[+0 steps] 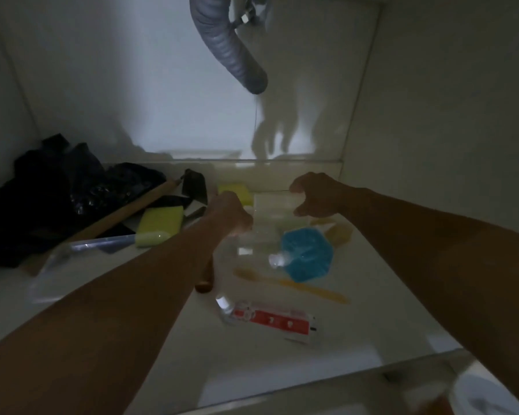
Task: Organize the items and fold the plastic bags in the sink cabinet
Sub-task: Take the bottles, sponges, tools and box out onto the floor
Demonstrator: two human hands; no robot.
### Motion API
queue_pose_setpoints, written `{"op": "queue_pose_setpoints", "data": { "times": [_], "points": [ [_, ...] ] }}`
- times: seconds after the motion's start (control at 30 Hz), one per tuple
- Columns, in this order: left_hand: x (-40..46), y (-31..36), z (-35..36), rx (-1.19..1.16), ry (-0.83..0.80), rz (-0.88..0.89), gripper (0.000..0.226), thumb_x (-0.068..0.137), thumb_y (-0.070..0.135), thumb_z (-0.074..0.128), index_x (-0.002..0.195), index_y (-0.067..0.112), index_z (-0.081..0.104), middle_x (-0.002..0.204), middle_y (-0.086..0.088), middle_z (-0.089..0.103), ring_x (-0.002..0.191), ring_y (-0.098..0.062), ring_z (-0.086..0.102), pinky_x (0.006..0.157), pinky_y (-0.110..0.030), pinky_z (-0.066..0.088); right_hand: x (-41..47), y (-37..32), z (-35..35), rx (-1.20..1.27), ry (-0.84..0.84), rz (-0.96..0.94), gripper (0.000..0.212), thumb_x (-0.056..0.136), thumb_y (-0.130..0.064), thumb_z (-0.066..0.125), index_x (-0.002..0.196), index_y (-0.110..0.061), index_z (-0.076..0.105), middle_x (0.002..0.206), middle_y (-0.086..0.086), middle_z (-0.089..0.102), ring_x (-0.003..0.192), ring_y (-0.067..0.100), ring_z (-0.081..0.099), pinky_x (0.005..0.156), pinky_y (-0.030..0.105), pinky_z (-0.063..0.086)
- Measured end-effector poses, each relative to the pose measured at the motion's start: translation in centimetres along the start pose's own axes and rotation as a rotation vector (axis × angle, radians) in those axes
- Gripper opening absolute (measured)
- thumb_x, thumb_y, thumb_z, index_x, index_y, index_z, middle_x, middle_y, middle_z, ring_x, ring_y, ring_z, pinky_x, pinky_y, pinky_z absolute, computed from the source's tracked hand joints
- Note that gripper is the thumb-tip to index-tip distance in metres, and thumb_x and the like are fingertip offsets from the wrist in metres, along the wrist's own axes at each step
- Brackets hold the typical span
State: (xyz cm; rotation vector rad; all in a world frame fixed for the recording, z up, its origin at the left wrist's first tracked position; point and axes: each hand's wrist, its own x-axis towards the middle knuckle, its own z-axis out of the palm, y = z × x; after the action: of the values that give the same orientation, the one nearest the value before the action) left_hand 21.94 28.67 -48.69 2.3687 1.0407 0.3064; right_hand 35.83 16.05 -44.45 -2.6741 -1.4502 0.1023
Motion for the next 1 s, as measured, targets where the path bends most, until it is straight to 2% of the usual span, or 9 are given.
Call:
{"op": "queue_pose_setpoints", "data": {
  "times": [0.07,0.27,0.37,0.43,0.5,0.63,0.77,0.9,1.0],
  "points": [
    [0.7,-0.4,0.9,0.022,-0.005,0.014,0.033,0.079,0.023,0.077,0.104,0.004,0.066,0.101,-0.01,0.068,0.083,-0.021,0.063,0.058,-0.026,0.05,1.9,-0.7,0.9,-0.047,-0.04,-0.031,0.077,0.085,-0.025,0.074,0.149,-0.01,0.033,0.151,0.01,0.036,0.134,0.026,0.04,0.105,0.031,0.037],
    [1.1,-0.9,2.2,0.041,-0.108,0.094,0.065,0.064,0.041,0.087,0.115,0.007,0.064,0.106,-0.005,0.066,0.092,-0.019,0.061,0.066,-0.026,0.044,5.4,-2.0,2.9,-0.152,-0.112,-0.109,0.092,0.076,-0.02,0.082,0.151,-0.012,0.028,0.151,0.01,0.037,0.135,0.027,0.041,0.105,0.034,0.039],
    [0.5,-0.9,1.6,0.184,-0.222,0.154,0.082,0.063,0.041,0.087,0.131,0.011,0.054,0.124,-0.005,0.058,0.111,-0.023,0.055,0.077,-0.026,0.043,6.2,-2.2,3.0,-0.175,-0.11,-0.125,0.097,0.073,-0.02,0.084,0.151,-0.012,0.028,0.15,0.01,0.039,0.134,0.027,0.043,0.105,0.033,0.041],
    [0.3,-1.1,1.6,0.236,-0.219,0.167,0.076,0.068,0.033,0.085,0.133,0.012,0.052,0.125,-0.007,0.057,0.112,-0.025,0.056,0.08,-0.027,0.046,6.5,-2.3,3.1,-0.182,-0.114,-0.126,0.096,0.073,-0.019,0.083,0.151,-0.013,0.027,0.15,0.009,0.039,0.133,0.027,0.043,0.104,0.034,0.041],
    [0.3,-1.2,1.5,0.253,-0.192,0.187,0.071,0.067,0.03,0.086,0.129,0.011,0.055,0.119,-0.008,0.06,0.105,-0.025,0.059,0.08,-0.029,0.051,6.6,-2.1,3.2,-0.184,-0.091,-0.113,0.093,0.075,-0.02,0.082,0.151,-0.012,0.028,0.148,0.009,0.042,0.131,0.028,0.046,0.104,0.036,0.043],
    [0.3,-0.9,0.5,0.185,-0.127,0.196,0.074,0.056,0.034,0.09,0.119,0.014,0.055,0.112,-0.003,0.058,0.097,-0.023,0.059,0.082,-0.037,0.055,6.3,-0.7,2.6,-0.031,0.028,-0.067,0.092,0.077,-0.02,0.08,0.15,-0.012,0.025,0.146,0.012,0.041,0.13,0.03,0.045,0.101,0.037,0.043],
    [-0.3,0.6,-1.7,0.092,-0.004,0.242,0.07,0.054,0.03,0.091,0.11,0.02,0.051,0.107,0.0,0.051,0.096,-0.022,0.054,0.079,-0.035,0.052,4.6,0.8,0.3,0.189,0.18,-0.038,0.096,0.072,-0.016,0.084,0.148,-0.013,0.026,0.143,0.013,0.041,0.126,0.029,0.046,0.095,0.034,0.042],
    [-1.3,1.6,-3.6,-0.099,0.075,0.28,0.07,0.053,0.024,0.091,0.107,0.022,0.047,0.109,0.0,0.048,0.096,-0.019,0.048,0.071,-0.029,0.042,1.4,1.9,-2.6,0.446,0.271,0.0,0.09,0.064,-0.007,0.088,0.137,-0.013,0.037,0.13,0.008,0.051,0.109,0.025,0.053,0.079,0.033,0.047],
    [-2.8,2.8,-5.2,-0.207,0.122,0.349,0.071,0.053,0.022,0.092,0.11,0.02,0.049,0.108,0.001,0.05,0.096,-0.019,0.05,0.073,-0.03,0.045,-2.5,2.5,-4.8,0.581,0.31,0.036,0.083,0.06,-0.004,0.088,0.127,-0.014,0.042,0.119,0.003,0.051,0.105,0.025,0.058,0.064,0.029,0.05]
  ]
}}
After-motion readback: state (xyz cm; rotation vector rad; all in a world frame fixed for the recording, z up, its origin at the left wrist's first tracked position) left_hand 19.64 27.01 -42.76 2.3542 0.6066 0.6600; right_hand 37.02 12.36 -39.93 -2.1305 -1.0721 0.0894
